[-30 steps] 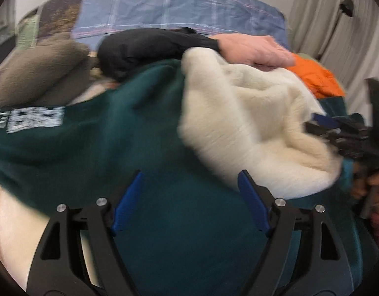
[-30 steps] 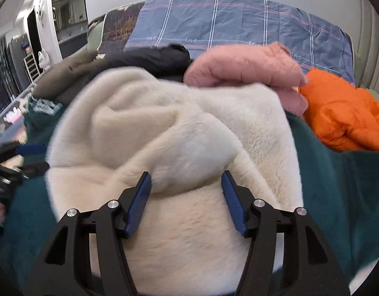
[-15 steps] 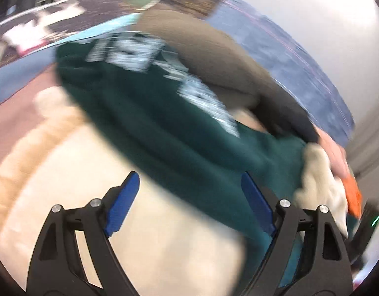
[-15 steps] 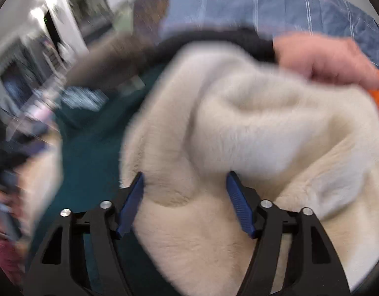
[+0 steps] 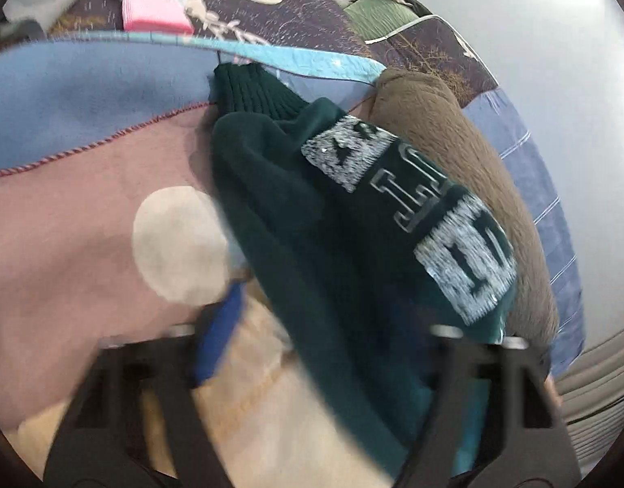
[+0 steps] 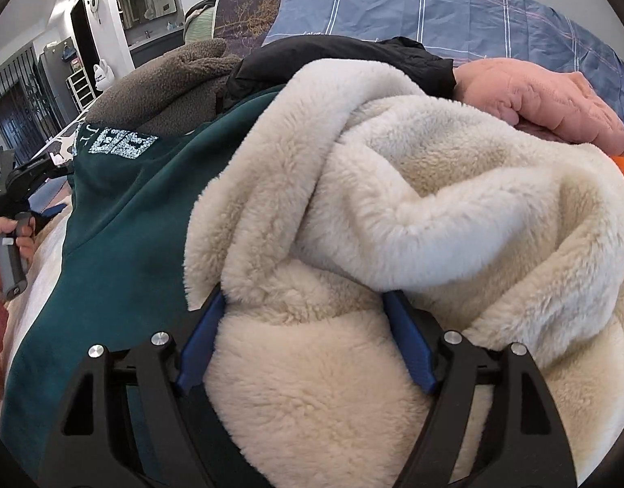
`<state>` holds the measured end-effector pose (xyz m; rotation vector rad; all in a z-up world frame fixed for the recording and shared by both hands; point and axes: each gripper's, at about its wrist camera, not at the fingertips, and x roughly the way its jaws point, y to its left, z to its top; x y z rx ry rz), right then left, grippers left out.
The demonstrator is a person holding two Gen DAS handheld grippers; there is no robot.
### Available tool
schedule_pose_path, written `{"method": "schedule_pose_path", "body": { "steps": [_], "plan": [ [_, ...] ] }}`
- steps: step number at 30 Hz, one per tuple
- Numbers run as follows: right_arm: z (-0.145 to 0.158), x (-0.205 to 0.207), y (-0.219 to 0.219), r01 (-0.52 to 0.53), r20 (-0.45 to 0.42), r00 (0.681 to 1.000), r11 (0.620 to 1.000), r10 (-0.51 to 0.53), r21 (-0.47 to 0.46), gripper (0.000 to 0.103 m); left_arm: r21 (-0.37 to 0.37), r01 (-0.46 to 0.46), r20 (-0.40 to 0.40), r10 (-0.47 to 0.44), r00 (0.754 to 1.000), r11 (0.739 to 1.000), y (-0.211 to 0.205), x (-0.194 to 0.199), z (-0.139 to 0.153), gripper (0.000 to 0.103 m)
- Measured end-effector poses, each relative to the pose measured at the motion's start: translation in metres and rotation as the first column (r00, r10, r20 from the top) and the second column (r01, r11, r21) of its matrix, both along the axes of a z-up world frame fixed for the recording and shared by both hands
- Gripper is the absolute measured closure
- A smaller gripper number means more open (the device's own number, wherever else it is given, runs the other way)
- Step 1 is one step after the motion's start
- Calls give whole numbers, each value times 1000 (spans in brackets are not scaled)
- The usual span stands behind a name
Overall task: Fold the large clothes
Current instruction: 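Grasp the green sweatshirt sleeve cuff with the left gripper while the right gripper holds the cream jacket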
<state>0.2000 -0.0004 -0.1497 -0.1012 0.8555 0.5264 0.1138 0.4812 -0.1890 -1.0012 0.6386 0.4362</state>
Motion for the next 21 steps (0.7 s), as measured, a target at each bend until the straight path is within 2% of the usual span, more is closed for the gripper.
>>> {"method": "schedule_pose_path", "body": {
  "steps": [1, 2, 4, 6, 10, 14, 16, 18, 20, 21],
  "plan": [
    [0, 0, 0, 0, 1, 1000, 1000, 0, 1, 25, -15, -8, -9, 7, 1000, 1000, 9, -1, -6, 79],
    [0, 0, 0, 0, 2, 1000, 1000, 0, 1, 25, -32, -21, -15, 21, 1000, 999, 14, -2, -11, 87],
    [0, 0, -1, 0, 3, 1000, 1000, 0, 2, 25, -86, -32, 39, 35, 999, 996, 20, -9, -17, 96],
    [-1, -1, 1, 1, 5, 1000, 1000, -1, 3, 25, -79, -28, 95, 35, 995, 996, 18, -18, -8, 98],
    [0, 0, 1, 2, 7, 1000, 1000, -2, 4, 24, 59, 43, 149, -51, 988, 997, -3, -27, 36, 98],
    [0, -1, 0, 2, 9, 1000, 1000, -2, 10, 24, 139, 69, 180, -94, 979, 988, -12, -30, 70, 98],
    [1, -1, -1, 2, 10, 1000, 1000, -2, 13, 24, 163, 68, 137, -91, 986, 984, -13, -29, 72, 97],
    [1, -1, -1, 2, 11, 1000, 1000, -2, 16, 24, 132, 32, 59, -40, 997, 991, -7, -26, 59, 90],
    [1, 0, -1, 2, 12, 1000, 1000, -2, 17, 24, 62, -16, 27, 15, 1000, 998, 2, -32, 41, 70],
    [1, 1, -1, 2, 12, 1000, 1000, -2, 17, 24, 22, -42, 21, 42, 999, 999, 5, -36, 31, 55]
  ]
}}
